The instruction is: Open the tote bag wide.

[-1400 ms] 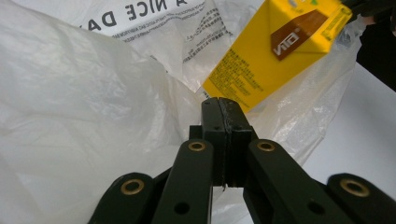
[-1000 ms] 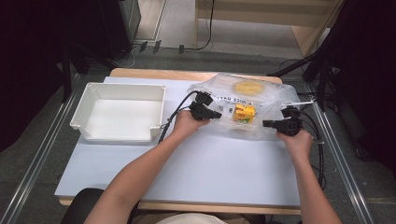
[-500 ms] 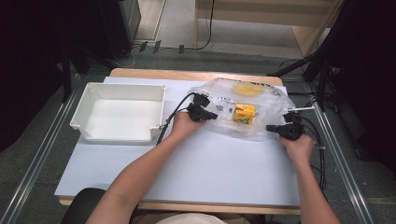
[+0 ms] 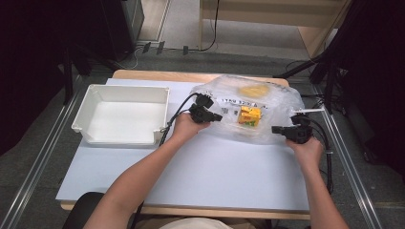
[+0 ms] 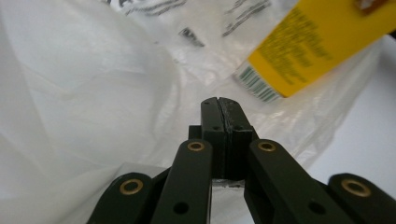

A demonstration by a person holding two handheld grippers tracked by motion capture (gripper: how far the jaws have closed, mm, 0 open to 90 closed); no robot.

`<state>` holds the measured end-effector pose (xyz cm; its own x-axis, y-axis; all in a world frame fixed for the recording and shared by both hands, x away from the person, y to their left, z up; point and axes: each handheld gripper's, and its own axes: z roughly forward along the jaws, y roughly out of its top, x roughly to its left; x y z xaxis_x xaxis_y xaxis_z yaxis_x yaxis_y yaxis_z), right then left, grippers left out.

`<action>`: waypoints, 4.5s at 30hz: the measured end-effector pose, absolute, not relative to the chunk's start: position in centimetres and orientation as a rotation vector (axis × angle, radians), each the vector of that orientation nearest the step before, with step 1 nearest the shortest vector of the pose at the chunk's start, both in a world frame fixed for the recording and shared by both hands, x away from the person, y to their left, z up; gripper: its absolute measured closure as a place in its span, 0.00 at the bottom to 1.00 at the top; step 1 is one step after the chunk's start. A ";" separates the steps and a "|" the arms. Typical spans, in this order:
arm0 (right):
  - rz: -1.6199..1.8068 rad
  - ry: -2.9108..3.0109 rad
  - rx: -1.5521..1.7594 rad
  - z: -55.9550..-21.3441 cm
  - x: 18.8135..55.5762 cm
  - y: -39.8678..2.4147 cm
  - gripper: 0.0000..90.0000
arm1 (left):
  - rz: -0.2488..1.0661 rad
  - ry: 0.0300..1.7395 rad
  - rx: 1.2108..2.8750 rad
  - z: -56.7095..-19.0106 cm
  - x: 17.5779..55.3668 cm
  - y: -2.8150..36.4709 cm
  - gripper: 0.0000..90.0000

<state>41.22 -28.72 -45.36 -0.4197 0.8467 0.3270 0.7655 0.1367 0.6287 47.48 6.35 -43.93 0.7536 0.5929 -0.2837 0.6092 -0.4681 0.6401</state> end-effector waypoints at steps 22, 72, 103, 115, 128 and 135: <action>1.244 2.395 1.411 -36.1 40.3 -26.2 1.00 | -0.048 0.781 2.169 -35.3 45.4 6.8 1.00; 1.105 2.351 1.648 -42.5 48.0 -27.8 1.00 | -0.041 0.909 2.217 -41.9 52.8 5.9 1.00; 0.967 2.272 1.800 -47.1 45.1 -31.1 1.00 | 0.015 1.068 2.230 -45.6 51.9 7.5 1.00; 0.934 2.171 1.863 -47.2 44.2 -34.3 1.00 | 0.034 1.191 2.178 -46.0 52.8 8.8 1.00; 0.996 2.097 1.908 -47.7 42.7 -37.1 1.00 | 0.075 1.224 2.175 -45.9 53.0 9.6 1.00; 0.927 2.086 1.882 -47.4 42.5 -37.4 1.00 | 0.109 1.229 2.184 -45.8 53.1 9.6 1.00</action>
<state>42.47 -37.40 -47.39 -0.1804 0.9467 0.2670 0.8327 0.0025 0.5538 53.07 9.63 -45.78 0.5630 0.7962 -0.2216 0.7449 -0.3728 0.5533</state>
